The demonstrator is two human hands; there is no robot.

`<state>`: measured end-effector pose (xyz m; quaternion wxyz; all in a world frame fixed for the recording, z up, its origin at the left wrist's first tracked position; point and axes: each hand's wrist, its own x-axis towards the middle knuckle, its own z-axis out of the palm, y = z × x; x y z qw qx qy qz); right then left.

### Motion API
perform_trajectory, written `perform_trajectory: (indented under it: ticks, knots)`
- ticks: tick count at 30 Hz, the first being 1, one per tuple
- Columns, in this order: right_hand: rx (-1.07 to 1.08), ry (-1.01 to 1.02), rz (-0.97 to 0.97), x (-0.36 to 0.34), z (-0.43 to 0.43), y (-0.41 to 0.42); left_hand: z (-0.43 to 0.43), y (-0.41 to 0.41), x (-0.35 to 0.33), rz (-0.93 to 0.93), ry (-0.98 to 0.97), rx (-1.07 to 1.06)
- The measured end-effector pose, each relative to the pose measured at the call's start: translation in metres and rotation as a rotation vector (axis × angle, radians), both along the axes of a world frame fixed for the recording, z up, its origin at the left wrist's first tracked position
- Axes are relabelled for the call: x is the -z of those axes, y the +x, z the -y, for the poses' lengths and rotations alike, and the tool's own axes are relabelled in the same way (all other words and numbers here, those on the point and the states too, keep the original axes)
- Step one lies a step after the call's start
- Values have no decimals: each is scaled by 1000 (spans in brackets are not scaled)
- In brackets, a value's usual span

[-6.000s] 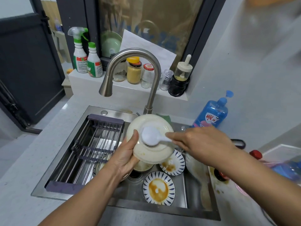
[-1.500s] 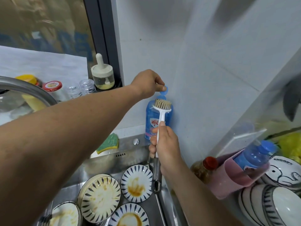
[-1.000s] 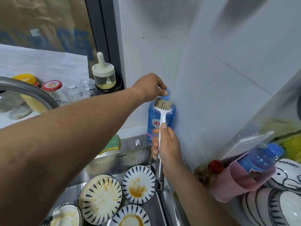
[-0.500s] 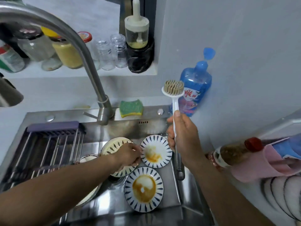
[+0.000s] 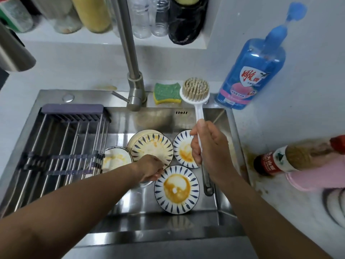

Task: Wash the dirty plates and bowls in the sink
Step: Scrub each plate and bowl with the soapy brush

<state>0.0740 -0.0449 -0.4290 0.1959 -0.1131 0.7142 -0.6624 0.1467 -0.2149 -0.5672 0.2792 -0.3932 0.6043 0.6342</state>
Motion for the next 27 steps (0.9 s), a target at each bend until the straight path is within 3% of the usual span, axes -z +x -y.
perform_trajectory:
  ticks: [7, 10, 17, 20, 27]
  knots:
    - [-59, 44, 15, 26, -9, 8, -2, 24, 47, 135, -262, 206]
    - [-89, 85, 21, 37, -12, 9, -13, 29, 61, 168, -262, 194]
    - [-78, 118, 62, 48, -10, 8, -35, 36, 84, 345, -23, -50]
    - [-72, 124, 66, 51, -10, 4, -38, 33, 83, 335, 30, -37]
    - [-113, 132, 47, 41, -12, -4, -39, 25, 45, 399, 384, -23]
